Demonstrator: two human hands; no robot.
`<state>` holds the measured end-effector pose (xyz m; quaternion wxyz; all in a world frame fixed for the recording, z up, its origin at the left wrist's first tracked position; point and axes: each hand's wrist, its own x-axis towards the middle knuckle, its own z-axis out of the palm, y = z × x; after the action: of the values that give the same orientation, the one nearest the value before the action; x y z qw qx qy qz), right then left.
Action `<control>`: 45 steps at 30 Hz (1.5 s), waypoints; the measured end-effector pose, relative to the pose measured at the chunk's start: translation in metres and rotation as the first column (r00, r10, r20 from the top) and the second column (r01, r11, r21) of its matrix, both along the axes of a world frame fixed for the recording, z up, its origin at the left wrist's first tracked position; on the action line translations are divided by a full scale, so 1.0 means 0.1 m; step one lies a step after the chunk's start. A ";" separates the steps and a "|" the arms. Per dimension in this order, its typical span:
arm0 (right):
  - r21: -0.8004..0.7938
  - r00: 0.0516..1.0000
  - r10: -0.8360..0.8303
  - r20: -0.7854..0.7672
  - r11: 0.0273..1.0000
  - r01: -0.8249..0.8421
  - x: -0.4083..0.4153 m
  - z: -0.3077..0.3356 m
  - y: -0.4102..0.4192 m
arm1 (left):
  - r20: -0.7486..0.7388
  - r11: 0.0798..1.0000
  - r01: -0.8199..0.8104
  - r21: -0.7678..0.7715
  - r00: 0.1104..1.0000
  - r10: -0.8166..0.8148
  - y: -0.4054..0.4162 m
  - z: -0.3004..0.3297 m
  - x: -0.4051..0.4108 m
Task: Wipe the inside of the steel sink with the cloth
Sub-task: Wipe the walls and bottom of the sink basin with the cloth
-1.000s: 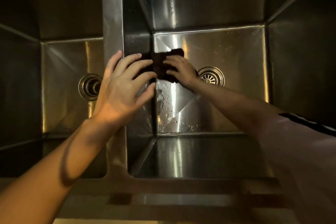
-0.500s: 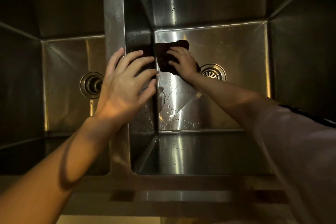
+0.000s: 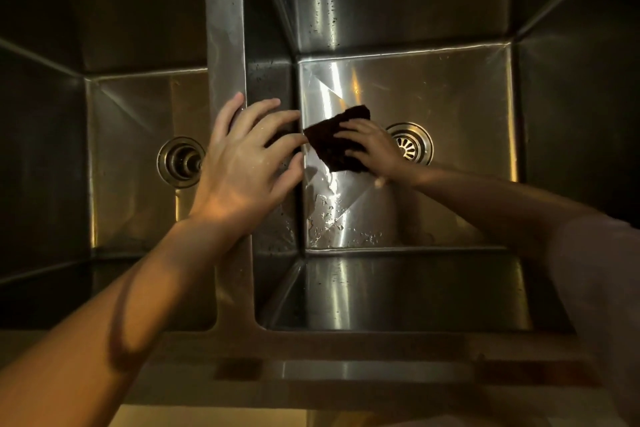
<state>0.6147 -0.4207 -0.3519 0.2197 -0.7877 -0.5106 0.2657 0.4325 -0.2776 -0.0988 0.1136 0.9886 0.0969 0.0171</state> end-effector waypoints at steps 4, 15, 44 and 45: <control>0.010 0.994 -0.111 -0.014 0.994 0.111 -0.25 0.02 0.21 | -0.008 1.000 -0.002 -0.001 1.000 0.002 -0.01 0.00 0.01; 0.006 0.976 0.213 0.036 0.977 -0.213 -0.14 -0.02 -0.47 | -0.011 1.000 0.002 -0.003 1.000 -0.002 0.01 -0.02 -0.02; 0.073 0.980 0.200 0.007 0.977 -0.200 -0.50 0.06 -0.19 | 0.004 1.000 0.019 0.000 1.000 -0.019 0.01 -0.03 -0.02; 0.095 0.977 0.211 -0.001 0.973 -0.210 -0.59 0.05 -0.19 | 0.005 1.000 0.022 0.004 1.000 -0.022 0.01 -0.03 -0.03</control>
<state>0.5560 -0.4393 -0.3470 0.2300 -0.7163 -0.6021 0.2675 0.4298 -0.2768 -0.1023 0.1122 0.9898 0.0858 0.0185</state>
